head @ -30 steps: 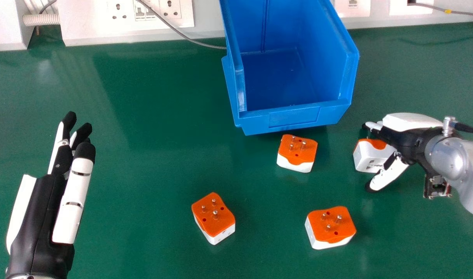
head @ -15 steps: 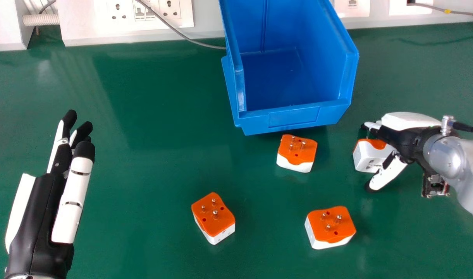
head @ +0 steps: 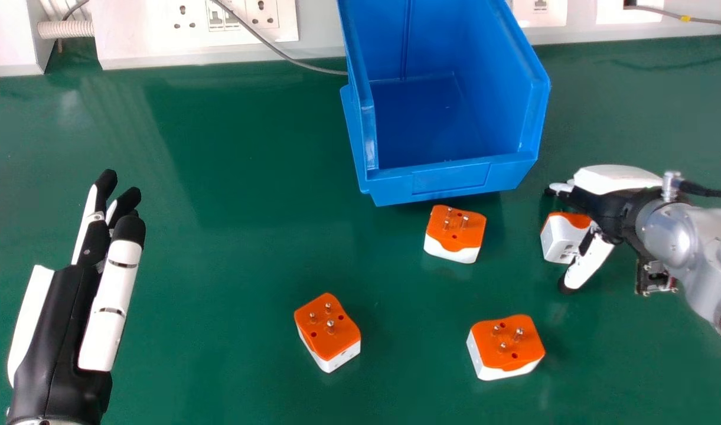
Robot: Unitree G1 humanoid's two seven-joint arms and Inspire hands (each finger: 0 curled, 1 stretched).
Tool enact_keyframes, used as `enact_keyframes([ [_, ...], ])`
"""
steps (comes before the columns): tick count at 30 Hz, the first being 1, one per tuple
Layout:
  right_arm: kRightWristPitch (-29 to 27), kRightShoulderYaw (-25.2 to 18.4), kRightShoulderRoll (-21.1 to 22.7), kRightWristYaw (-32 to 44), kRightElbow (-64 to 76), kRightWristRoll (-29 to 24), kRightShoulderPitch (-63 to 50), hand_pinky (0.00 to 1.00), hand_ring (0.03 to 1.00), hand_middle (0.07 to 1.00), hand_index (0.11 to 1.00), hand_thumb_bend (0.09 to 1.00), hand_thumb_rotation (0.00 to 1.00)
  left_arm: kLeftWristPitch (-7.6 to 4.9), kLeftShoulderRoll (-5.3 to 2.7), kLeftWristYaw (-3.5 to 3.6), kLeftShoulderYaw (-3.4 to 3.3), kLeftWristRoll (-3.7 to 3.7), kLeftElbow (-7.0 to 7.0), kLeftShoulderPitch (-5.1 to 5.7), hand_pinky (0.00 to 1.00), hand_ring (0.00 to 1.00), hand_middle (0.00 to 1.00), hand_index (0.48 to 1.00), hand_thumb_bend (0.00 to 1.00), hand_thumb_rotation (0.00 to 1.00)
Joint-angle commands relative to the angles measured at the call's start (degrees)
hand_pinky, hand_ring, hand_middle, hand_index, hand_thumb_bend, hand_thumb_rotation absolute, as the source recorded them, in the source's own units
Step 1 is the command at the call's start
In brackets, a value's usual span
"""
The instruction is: Pick all objects and put in blue box
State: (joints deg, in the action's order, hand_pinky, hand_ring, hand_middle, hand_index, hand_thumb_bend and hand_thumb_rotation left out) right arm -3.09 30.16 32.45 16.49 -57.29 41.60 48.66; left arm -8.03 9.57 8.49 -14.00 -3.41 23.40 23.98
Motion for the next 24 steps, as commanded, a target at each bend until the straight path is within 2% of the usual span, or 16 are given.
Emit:
enact_keyframes([
  [1,0.6,0.3,1.2,-1.3,0.5,1.4,1.0,0.92,0.959,0.968,0.931,0.519,0.13,-0.16,0.11,-0.42,-0.48,0.03,1.59,0.44,0.94,0.97,0.97,0.994,0.53,1.0],
  [9,-0.4,1.2,1.3,-3.4,-0.4,1.6,1.0,0.85,0.926,0.923,0.881,0.519,0.02,-0.32,0.11,-0.44,-0.49,0.17,1.52,0.54,0.94,0.97,0.97,0.994,0.54,1.0],
  [13,-1.0,1.7,1.3,-5.7,-0.9,1.9,0.9,0.82,0.91,0.91,0.866,0.515,0.01,-0.18,0.08,-0.44,-0.48,0.11,1.85,0.65,0.94,0.97,0.97,0.994,0.54,1.0],
  [14,-1.3,1.8,1.3,-6.6,-1.2,2.2,0.9,0.78,0.887,0.9,0.856,0.516,0.01,-0.16,0.07,-0.44,-0.46,0.12,1.94,0.71,0.94,0.97,0.97,0.994,0.54,1.0],
  [16,-1.8,2.0,1.2,-7.9,-1.9,2.7,1.0,0.64,0.757,0.863,0.831,0.514,0.01,-0.16,0.09,-0.47,-0.4,0.19,1.9,0.61,0.94,0.97,0.97,0.995,0.54,1.0],
  [17,-1.9,2.2,1.1,-8.3,-2.2,3.0,1.1,0.64,0.757,0.863,0.831,0.514,0.01,-0.21,0.12,-0.46,-0.42,0.19,1.84,0.59,0.94,0.97,0.97,0.995,0.54,1.0],
  [18,-2.0,2.4,1.0,-8.6,-2.5,3.2,1.3,0.56,0.694,0.788,0.821,0.516,0.0,-0.25,0.14,-0.44,-0.44,0.18,1.8,0.58,0.94,0.97,0.97,0.995,0.54,1.0],
  [19,-1.8,2.6,1.0,-8.6,-2.8,3.4,1.5,0.56,0.694,0.788,0.821,0.516,0.0,-0.32,0.16,-0.42,-0.47,0.17,1.68,0.53,0.94,0.97,0.97,0.995,0.54,1.0],
  [20,-1.7,2.7,0.9,-8.5,-2.9,3.5,1.7,0.49,0.634,0.732,0.81,0.517,0.0,-0.32,0.18,-0.41,-0.47,0.18,1.66,0.51,0.94,0.97,0.97,0.995,0.54,1.0],
  [21,-1.5,2.7,0.9,-8.4,-2.9,3.6,1.9,0.49,0.634,0.732,0.81,0.517,0.0,-0.29,0.21,-0.41,-0.47,0.19,1.65,0.46,0.94,0.97,0.97,0.995,0.54,1.0],
  [22,-1.4,2.7,0.9,-8.3,-2.7,3.6,2.0,0.46,0.61,0.685,0.798,0.512,0.0,-0.27,0.23,-0.4,-0.48,0.18,1.66,0.43,0.94,0.97,0.97,0.995,0.54,1.0],
  [23,-1.2,2.4,0.9,-8.3,-2.6,3.6,2.0,0.46,0.61,0.685,0.798,0.512,0.0,-0.21,0.24,-0.37,-0.49,0.14,1.72,0.45,0.94,0.97,0.97,0.995,0.54,1.0],
  [24,-1.2,2.3,0.9,-8.4,-2.6,3.6,2.0,0.44,0.588,0.648,0.785,0.509,0.0,-0.17,0.26,-0.33,-0.51,0.05,1.74,0.45,0.94,0.97,0.97,0.995,0.54,1.0],
])
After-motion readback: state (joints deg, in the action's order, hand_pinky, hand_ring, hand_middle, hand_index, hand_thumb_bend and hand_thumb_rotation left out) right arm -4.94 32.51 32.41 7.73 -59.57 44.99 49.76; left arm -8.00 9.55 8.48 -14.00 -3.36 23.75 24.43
